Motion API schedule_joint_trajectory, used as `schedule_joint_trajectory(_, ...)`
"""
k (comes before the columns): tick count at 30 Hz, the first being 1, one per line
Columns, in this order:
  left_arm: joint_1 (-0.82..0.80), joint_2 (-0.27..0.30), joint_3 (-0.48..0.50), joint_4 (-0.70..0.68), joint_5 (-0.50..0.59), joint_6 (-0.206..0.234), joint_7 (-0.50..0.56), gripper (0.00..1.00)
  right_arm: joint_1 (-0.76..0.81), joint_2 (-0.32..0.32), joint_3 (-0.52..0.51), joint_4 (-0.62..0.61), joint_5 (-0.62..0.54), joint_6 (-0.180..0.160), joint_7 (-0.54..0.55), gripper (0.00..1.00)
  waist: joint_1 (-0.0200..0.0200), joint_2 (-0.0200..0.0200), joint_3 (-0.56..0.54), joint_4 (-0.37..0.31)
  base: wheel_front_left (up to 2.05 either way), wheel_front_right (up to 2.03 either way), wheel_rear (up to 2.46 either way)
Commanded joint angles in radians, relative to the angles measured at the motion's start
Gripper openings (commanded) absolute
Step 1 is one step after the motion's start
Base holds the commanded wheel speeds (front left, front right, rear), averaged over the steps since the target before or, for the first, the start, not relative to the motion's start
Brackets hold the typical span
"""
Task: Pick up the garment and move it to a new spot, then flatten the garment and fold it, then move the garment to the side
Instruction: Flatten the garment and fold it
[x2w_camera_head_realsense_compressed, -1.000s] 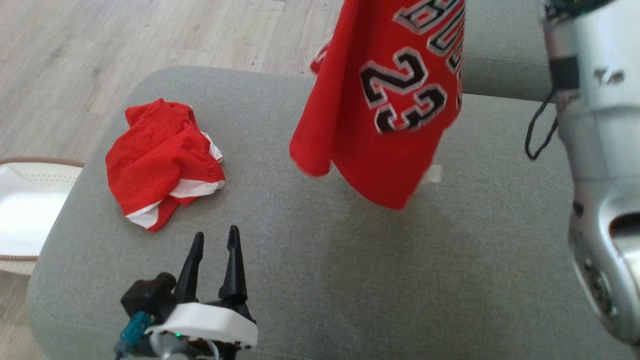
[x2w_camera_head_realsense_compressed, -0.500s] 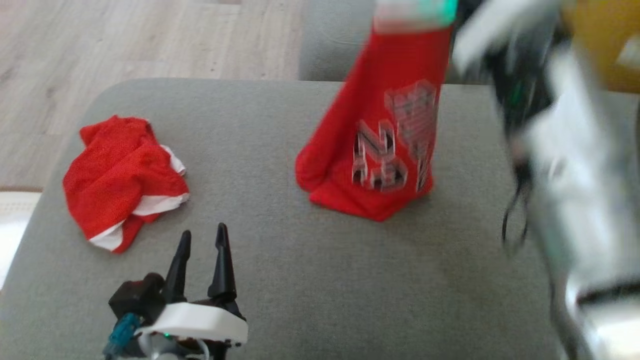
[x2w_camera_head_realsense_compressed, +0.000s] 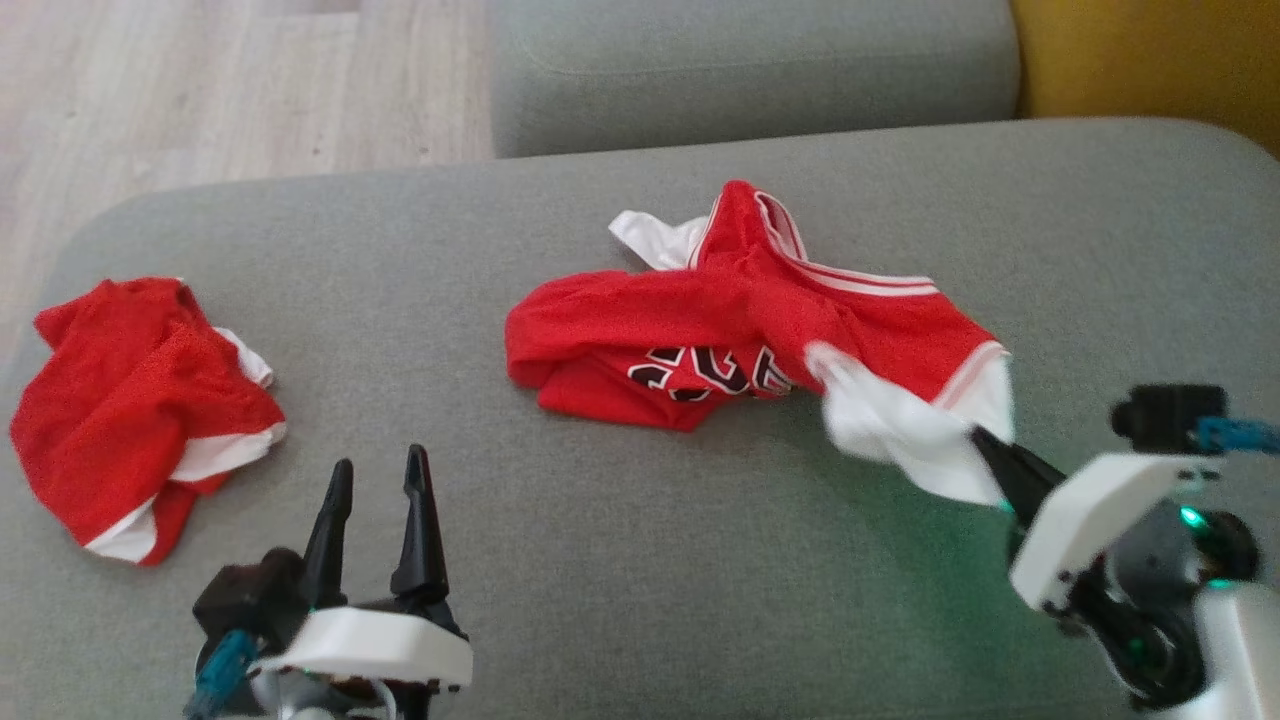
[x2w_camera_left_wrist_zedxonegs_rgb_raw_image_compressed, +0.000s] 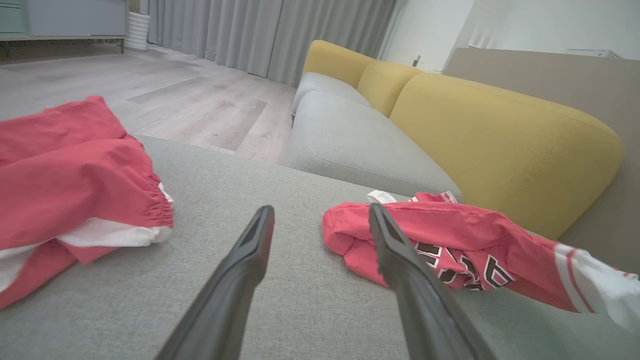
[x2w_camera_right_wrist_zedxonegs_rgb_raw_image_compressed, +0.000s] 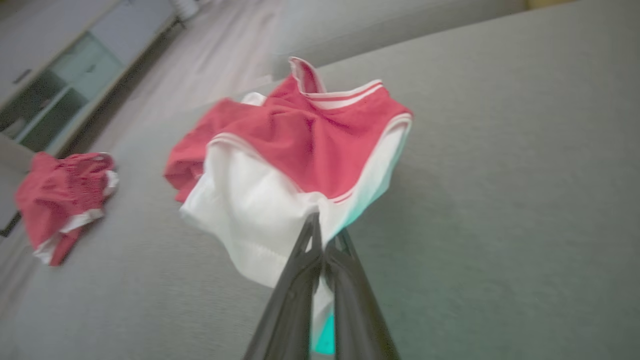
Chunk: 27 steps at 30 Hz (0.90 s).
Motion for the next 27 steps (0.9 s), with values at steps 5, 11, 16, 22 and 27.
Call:
schedule_joint_trajectory(5,-0.081,-0.003,0.024,-0.01,0.004,-0.014,-0.012,1.0,-0.008,-0.042,-0.03,0.025,-0.129,0.008,0.0,0.0,0.0,0.0,0.027,-0.012,0.0,0.0,0.0)
schedule_joint_trajectory(11,-0.088,-0.003,0.016,0.004,0.004,-0.017,-0.012,1.0,-0.028,-0.027,-0.033,0.13,-0.181,0.008,-0.03,0.0,0.0,0.0,0.032,-0.01,0.0,0.0,0.0)
schedule_joint_trajectory(16,-0.091,-0.003,0.017,0.015,0.008,-0.02,-0.012,1.0,-0.06,-0.036,-0.016,0.187,-0.256,0.008,-0.113,1.0,0.0,0.0,0.032,-0.007,0.0,0.0,0.0)
schedule_joint_trajectory(22,-0.095,-0.003,0.023,0.016,0.013,-0.021,-0.012,1.0,-0.069,-0.054,-0.021,0.147,-0.367,0.008,-0.253,1.0,0.0,0.0,0.035,-0.009,0.0,0.0,0.0)
schedule_joint_trajectory(27,-0.094,-0.003,0.028,0.009,0.016,-0.022,-0.012,1.0,-0.04,-0.016,-0.066,0.037,-0.429,0.008,-0.392,1.0,0.0,0.0,0.04,-0.009,0.0,0.0,0.0)
